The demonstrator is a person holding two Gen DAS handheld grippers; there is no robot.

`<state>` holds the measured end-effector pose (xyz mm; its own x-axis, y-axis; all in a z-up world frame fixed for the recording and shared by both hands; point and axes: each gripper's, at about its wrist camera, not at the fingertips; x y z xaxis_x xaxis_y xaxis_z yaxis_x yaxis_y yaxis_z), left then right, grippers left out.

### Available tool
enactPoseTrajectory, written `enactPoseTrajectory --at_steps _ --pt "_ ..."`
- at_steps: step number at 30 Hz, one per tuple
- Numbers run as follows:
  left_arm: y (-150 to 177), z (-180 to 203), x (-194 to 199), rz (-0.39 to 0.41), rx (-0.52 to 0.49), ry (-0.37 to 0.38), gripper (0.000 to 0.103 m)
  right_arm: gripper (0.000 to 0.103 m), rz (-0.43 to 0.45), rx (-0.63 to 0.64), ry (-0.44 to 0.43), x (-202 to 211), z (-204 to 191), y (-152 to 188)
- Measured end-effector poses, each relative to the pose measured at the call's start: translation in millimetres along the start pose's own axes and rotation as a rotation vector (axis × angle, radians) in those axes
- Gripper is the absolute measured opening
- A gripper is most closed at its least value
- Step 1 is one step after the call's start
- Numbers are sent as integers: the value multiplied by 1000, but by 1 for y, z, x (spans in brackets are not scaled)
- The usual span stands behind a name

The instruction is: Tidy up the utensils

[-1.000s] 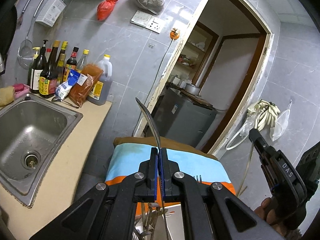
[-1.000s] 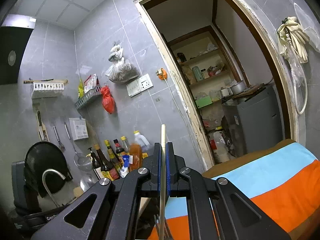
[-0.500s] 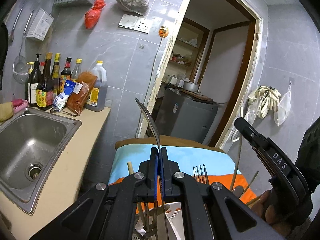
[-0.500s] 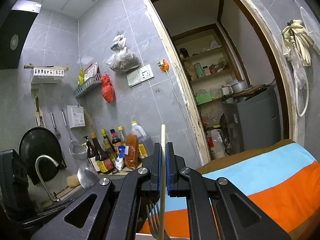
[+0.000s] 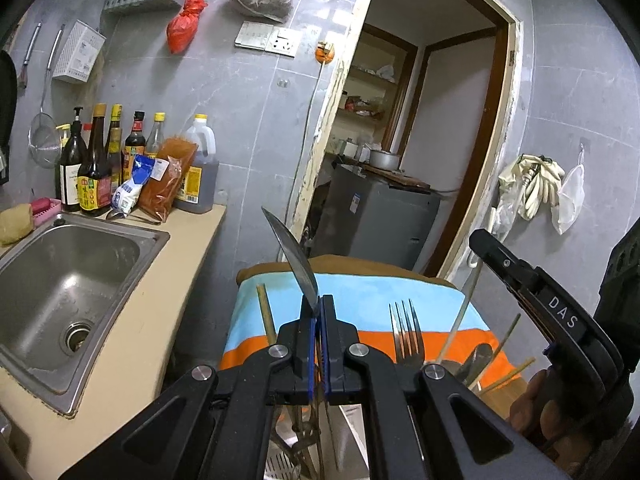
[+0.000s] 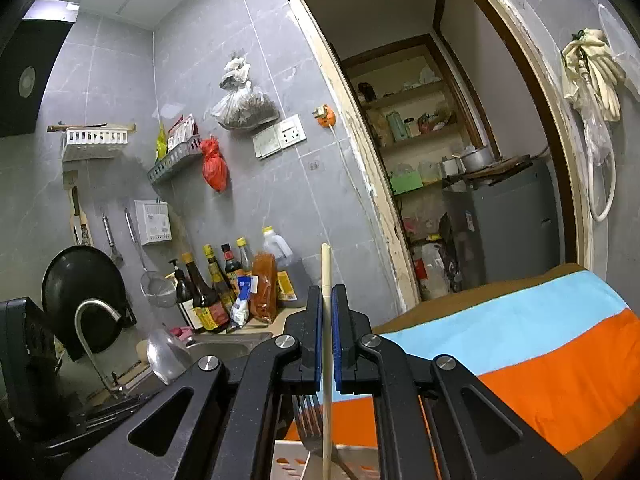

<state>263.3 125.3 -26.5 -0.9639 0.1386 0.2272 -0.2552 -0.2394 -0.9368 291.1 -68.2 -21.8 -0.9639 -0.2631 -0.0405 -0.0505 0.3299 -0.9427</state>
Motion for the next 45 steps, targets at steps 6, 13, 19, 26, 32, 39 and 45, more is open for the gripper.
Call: enactPoseTrajectory --at_steps 6,13,19,26,32,39,45 --pt "0 -2 5 -36 2 10 4 5 -26 3 -8 5 1 -1" --pt "-3 2 9 -68 -10 32 13 18 -38 8 -3 14 2 -8" --pt "-6 5 16 -57 1 39 32 26 -27 23 5 27 3 -18" --pt "-15 11 27 -25 15 48 56 44 -27 62 40 49 4 -31" --pt "-17 16 36 -14 13 46 83 63 -55 88 90 68 9 -37" --pt "-18 25 49 -14 -33 18 101 86 -92 98 135 88 14 -43" --pt "-15 38 62 -18 -80 -5 102 99 -135 136 165 108 18 -49"
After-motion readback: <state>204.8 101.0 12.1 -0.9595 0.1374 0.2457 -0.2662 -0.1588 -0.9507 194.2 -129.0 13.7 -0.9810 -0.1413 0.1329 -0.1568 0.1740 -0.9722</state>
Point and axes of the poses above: each gripper's, at about its wrist camera, not at the fingertips, and x roughly against the way its jaws point, z to its right, y to its underside, and after that the axes turned 11 degrees about z, right-handed
